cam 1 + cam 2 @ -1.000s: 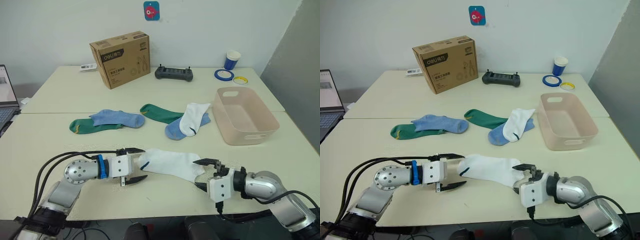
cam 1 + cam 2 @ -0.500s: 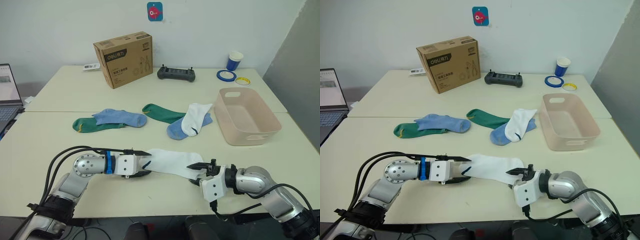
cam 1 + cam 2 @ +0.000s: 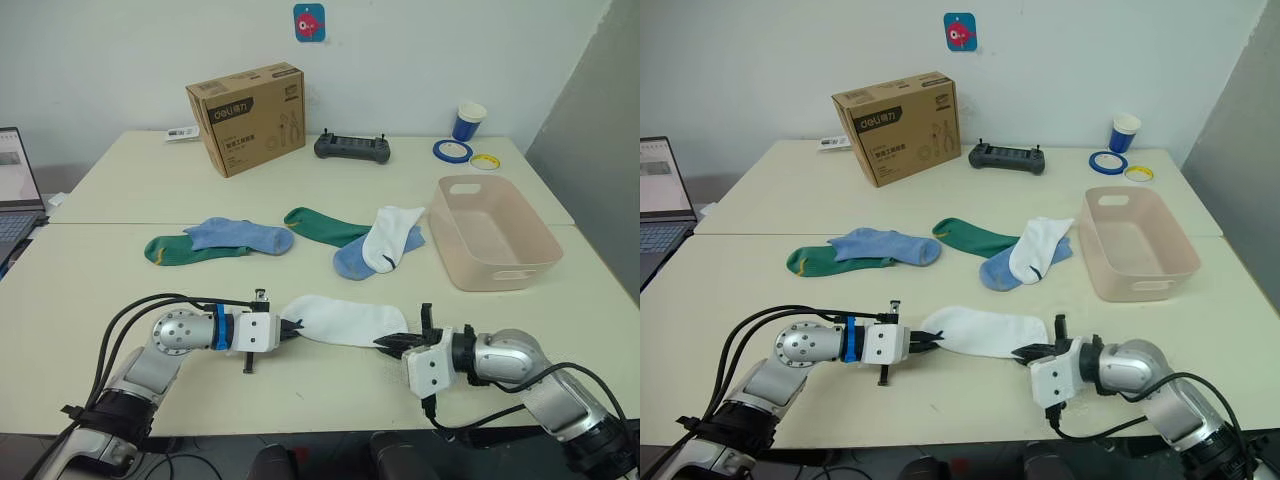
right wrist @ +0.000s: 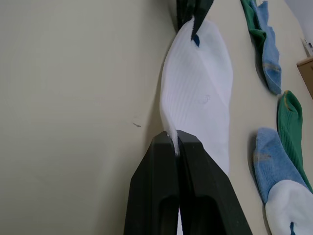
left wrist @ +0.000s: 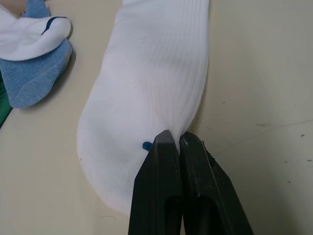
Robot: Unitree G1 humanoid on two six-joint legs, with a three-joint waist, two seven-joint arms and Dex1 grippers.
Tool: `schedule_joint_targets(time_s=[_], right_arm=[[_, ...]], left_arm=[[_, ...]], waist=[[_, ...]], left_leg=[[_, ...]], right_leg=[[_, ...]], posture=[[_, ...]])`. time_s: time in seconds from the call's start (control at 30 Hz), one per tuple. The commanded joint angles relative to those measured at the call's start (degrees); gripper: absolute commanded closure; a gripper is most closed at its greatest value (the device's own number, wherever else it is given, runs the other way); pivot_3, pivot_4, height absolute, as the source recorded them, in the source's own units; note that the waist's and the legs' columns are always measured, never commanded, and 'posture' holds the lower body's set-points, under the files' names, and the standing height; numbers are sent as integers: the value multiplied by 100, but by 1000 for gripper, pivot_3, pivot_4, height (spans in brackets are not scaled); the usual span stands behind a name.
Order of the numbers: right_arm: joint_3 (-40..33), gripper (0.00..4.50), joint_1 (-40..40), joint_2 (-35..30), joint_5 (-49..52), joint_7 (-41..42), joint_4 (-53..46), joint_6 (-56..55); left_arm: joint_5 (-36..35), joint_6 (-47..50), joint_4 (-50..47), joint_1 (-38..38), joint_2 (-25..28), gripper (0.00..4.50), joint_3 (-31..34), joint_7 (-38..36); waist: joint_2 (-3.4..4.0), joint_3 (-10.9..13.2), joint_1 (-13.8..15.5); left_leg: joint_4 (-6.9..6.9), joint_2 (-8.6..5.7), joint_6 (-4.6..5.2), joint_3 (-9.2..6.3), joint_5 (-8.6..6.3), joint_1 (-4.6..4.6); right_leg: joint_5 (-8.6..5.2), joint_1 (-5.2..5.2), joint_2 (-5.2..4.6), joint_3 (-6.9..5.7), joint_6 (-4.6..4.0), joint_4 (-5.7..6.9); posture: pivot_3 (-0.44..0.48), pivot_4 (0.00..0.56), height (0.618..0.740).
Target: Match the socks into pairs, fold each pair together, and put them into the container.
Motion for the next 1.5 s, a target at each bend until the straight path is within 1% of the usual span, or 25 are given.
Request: schedule_joint_targets(time_s=[0.03,0.1,0.17,0.23,0.33,0.37,0.4,0.47,0.53,0.6,0.73,0.9,1.07,1.17,1.2,1.5], right_arm=[[-279,4500,67,-2,1182,448,-702,748],[-411,4500,127,-93,2025,758,-1185,1475],[-502,4500,162,-213,2519,942,-1513,1995],[-637,4500,252,-428,3101,1110,-1932,2594],[-815,4500,338,-642,3906,1169,-2389,3414],[-862,4500,316,-675,4340,1115,-2533,3842],[-896,4500,289,-693,4642,1065,-2630,4149],[-902,4500,203,-717,5008,1003,-2727,4612],[-839,4500,137,-736,5354,893,-2693,5188],[-824,4500,152,-537,5596,614,-2536,5565],[-901,4500,226,-251,5634,367,-2189,5780],[-857,4500,146,-266,5220,451,-1610,5595],[-825,4500,-170,-280,4604,660,-848,5107],[-790,4500,-374,-189,4405,705,-580,4982],[-774,4500,-444,-146,4341,703,-493,4952],[-703,4500,-726,130,3694,664,116,4608]], left_arm=[[-567,415,-697,225,374,4458,31,-593],[-1216,1098,-1495,486,759,4458,66,-1144],[-1513,1403,-1889,591,982,4458,107,-1416],[-1814,1921,-2261,613,1315,4458,125,-1780],[-2475,3149,-2871,637,1761,4458,164,-2119],[-2881,3813,-3159,637,2022,4458,153,-2300],[-3155,4270,-3356,633,2197,4458,149,-2417],[-3382,4744,-3534,583,2335,4458,126,-2537],[-3243,5010,-3461,452,2406,4458,-64,-2703],[-3126,5439,-3310,260,2262,4458,-216,-2589],[-2868,6034,-2875,-146,2031,4458,-491,-2496],[-2431,6157,-2204,-600,1636,4458,-703,-2374],[-1688,5427,-1313,-1133,1204,4458,-933,-2390],[-1477,5239,-1027,-1353,910,4458,-1005,-2378],[-1397,5176,-928,-1421,807,4458,-1032,-2364],[-636,4380,119,-1995,57,4458,-1093,-1974]], waist=[[0,0,-5],[-1,4,-52],[6,10,-62],[6,16,-44],[4,27,-44],[1,34,-56],[-8,44,-65],[-12,52,-76],[-13,61,-78],[-29,72,-77],[-37,79,-75],[-44,84,-73],[-47,88,-66],[-47,88,-60],[-47,89,-60],[-44,89,-11]], left_leg=[[-1,0,0,0,0,0],[-6,9,0,0,-1,-5],[-9,12,0,-6,-1,-5],[-8,10,0,-15,-1,-5],[-8,9,0,-25,-1,-8],[-7,9,0,-25,-1,-8],[-6,8,0,-26,-1,-8],[-5,9,0,-31,-1,-7],[-5,4,0,-29,-1,-6],[-4,4,0,-36,-1,-7],[-3,1,0,-43,-1,-14],[-5,0,1,-45,-1,-21],[-3,-1,1,-49,-1,-20],[-3,-1,1,-48,-1,-24],[-3,-1,1,-50,-1,-23],[-2,-1,3,-59,-2,-25]], right_leg=[[0,0,0,0,0,0],[5,-4,2,-1,9,1],[2,-3,2,-10,13,1],[-1,-1,1,-19,11,0],[-21,0,1,-28,-21,-1],[-21,-1,1,-28,-20,0],[-20,0,1,-27,-18,0],[-20,0,1,-31,-18,1],[-20,0,0,-29,-18,0],[-20,-2,1,-34,-18,0],[-20,-4,3,-41,-18,-1],[-21,-6,4,-42,-19,-5],[-20,-5,6,-44,-18,-4],[-18,-6,7,-44,-13,-4],[-3,-4,7,-44,13,-5],[0,-3,14,-45,16,-4]], posture=[[0,150,740],[0,150,740],[0,150,740],[0,150,740],[0,150,740],[0,150,740],[0,150,740],[0,150,740],[0,150,740],[0,150,740],[0,150,740],[0,150,740],[0,150,740],[0,150,740],[0,150,740],[0,150,740]])
